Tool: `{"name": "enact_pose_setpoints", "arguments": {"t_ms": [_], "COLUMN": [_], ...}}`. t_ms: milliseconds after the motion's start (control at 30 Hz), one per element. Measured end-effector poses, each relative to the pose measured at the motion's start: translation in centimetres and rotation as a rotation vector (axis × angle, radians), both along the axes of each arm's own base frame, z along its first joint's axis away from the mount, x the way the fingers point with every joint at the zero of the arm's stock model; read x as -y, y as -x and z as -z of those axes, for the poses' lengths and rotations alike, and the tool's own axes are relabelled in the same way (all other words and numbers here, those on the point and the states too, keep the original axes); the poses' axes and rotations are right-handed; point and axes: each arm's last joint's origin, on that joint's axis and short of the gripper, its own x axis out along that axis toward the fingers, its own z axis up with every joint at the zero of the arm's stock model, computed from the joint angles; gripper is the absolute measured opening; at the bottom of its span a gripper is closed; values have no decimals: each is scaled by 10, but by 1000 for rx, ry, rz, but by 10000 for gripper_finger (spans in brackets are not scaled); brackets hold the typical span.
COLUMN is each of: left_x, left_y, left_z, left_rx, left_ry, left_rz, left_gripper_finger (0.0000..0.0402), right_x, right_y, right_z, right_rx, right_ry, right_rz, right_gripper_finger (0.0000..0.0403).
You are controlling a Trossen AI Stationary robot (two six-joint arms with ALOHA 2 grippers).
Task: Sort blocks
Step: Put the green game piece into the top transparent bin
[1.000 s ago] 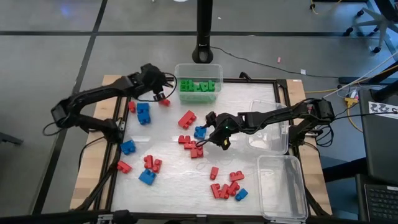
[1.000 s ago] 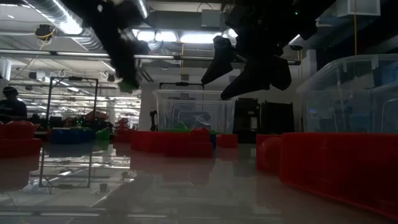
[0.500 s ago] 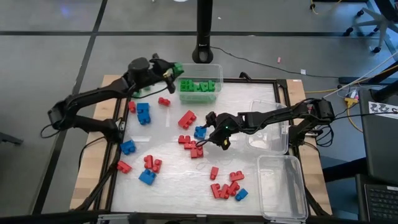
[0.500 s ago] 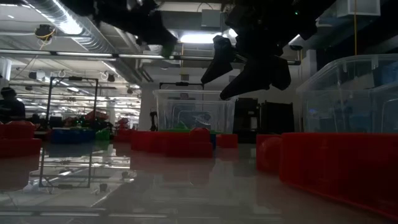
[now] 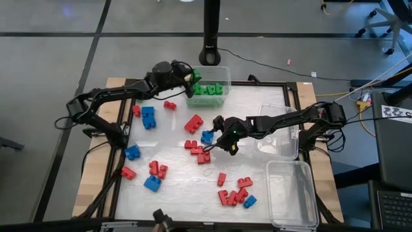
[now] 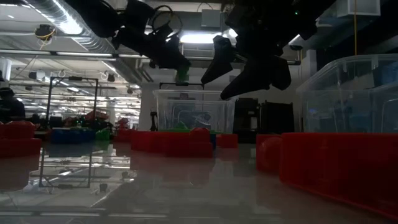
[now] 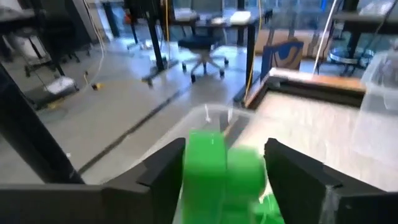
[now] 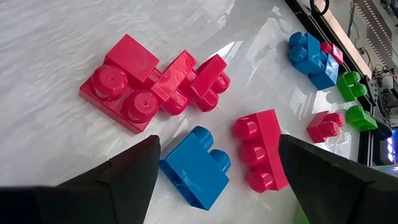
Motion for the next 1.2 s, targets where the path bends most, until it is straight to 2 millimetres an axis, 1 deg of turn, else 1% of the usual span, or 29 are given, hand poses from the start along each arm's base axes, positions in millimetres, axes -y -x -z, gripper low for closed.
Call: {"name": "enact_pose_setpoints", "arguments": {"t_ms": [100,167,233,300,367,500,633,700,767,867,1033,1200], "left_x": [0,-1,-1,-1,1,4,3,-2,-9,-19,-35,-50], "left_y": [0,2,3,10,19,49,79,90,97,103,109,107], "left_z": [-1,-5,-12,-21,-31,-41,-40,-35,-27,-7,28,53], "left_rx": [-41,-86,-142,-222,-292,-413,-532,-561,-542,-541,-585,-604], "left_ry": [35,65,90,105,103,102,147,206,270,354,465,544], "left_rz": [-3,-14,-26,-62,-123,-308,-569,-670,-745,-829,-925,-1001], "left_gripper_finger": [237,252,262,265,266,261,256,256,255,255,255,255], "right_x": [0,0,0,0,0,0,0,0,0,0,0,0], "right_y": [0,0,0,0,0,0,0,0,0,-1,-2,-4], "right_z": [0,0,0,0,0,0,0,0,0,1,4,7], "right_rx": [0,0,0,0,-1,0,0,0,2,-2,-11,-10], "right_ry": [0,0,0,0,0,0,0,0,0,0,0,0], "right_rz": [0,0,0,0,0,0,0,0,0,0,0,0], "right_gripper_finger": [324,324,324,324,324,324,324,324,324,324,324,324]}}
